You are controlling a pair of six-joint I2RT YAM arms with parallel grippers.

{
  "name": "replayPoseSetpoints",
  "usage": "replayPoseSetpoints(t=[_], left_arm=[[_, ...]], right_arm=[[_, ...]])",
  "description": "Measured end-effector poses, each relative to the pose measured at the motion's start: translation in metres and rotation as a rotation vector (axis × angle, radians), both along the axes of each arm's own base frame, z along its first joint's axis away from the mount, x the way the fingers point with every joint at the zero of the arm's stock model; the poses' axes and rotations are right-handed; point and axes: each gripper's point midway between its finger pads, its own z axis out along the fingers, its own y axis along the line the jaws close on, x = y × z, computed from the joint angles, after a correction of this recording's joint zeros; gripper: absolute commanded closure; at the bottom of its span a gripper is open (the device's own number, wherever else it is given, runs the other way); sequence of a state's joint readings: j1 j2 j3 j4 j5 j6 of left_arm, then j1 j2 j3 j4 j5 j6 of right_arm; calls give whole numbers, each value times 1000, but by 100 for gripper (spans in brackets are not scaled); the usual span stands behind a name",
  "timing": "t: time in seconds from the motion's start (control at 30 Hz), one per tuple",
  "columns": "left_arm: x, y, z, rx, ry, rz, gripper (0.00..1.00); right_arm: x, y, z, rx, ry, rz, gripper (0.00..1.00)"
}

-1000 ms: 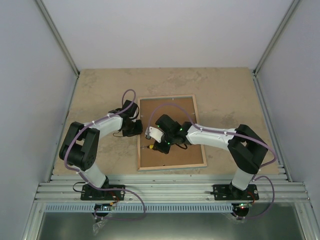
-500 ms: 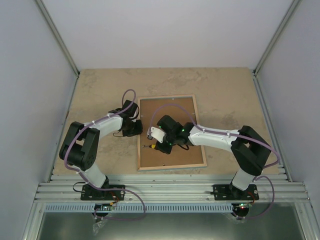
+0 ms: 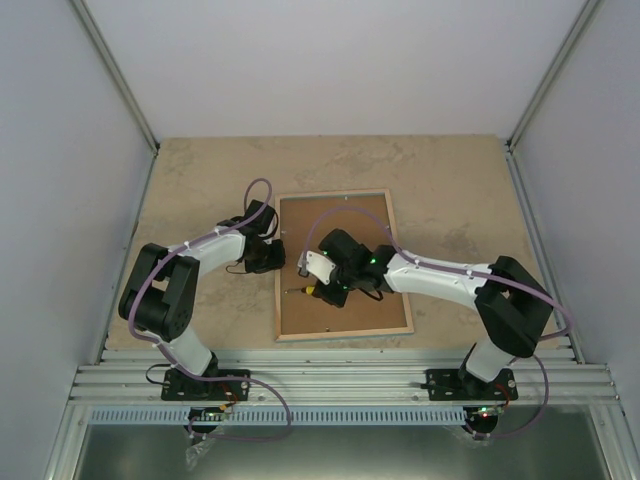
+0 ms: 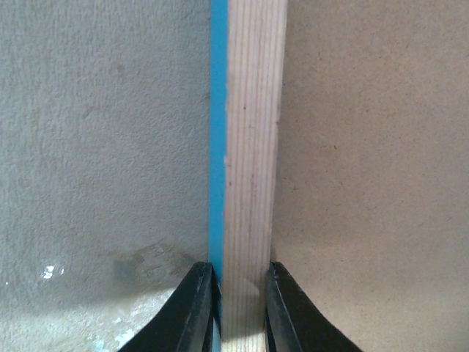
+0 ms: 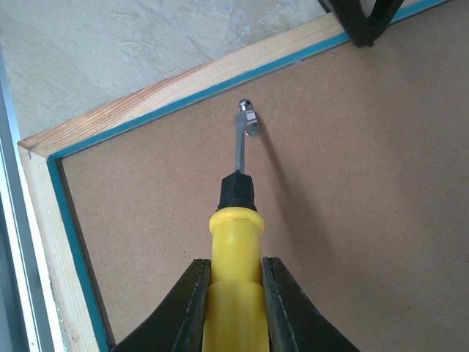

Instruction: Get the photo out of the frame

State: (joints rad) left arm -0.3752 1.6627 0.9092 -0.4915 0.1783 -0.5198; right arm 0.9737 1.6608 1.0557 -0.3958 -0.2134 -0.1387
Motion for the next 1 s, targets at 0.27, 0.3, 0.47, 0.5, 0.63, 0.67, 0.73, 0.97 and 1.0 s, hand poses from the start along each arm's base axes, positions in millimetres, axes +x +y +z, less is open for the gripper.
replayPoseSetpoints(t=[0.27, 0.3, 0.47, 0.5, 0.63, 0.67, 0.73, 0.97, 1.0], left_arm=[[-1, -1, 0, 1, 0, -3, 92], [-1, -1, 0, 2, -1, -4, 92], [-3, -5, 0, -2, -12, -12, 92], [-3, -6, 0, -3, -12, -14, 92], [-6, -10, 0, -7, -14, -22, 88], [-8, -10, 0, -8, -14, -23, 87], [-10, -10, 0, -10, -13, -22, 81], [-16, -10, 0, -14, 4, -6, 64], [-16, -10, 0, -14, 6, -5, 64]], right_arm=[[16, -4, 16, 56, -40, -95, 100], [21, -5, 18, 66, -47, -115, 100], [48, -15, 24, 110, -78, -221, 99], [53, -17, 24, 119, -80, -244, 99], [68, -18, 25, 158, -86, -301, 100], [72, -17, 26, 168, -87, -312, 99], [79, -15, 26, 194, -88, -331, 99], [100, -14, 6, 218, -58, -379, 99], [102, -14, 3, 217, -56, -384, 100]])
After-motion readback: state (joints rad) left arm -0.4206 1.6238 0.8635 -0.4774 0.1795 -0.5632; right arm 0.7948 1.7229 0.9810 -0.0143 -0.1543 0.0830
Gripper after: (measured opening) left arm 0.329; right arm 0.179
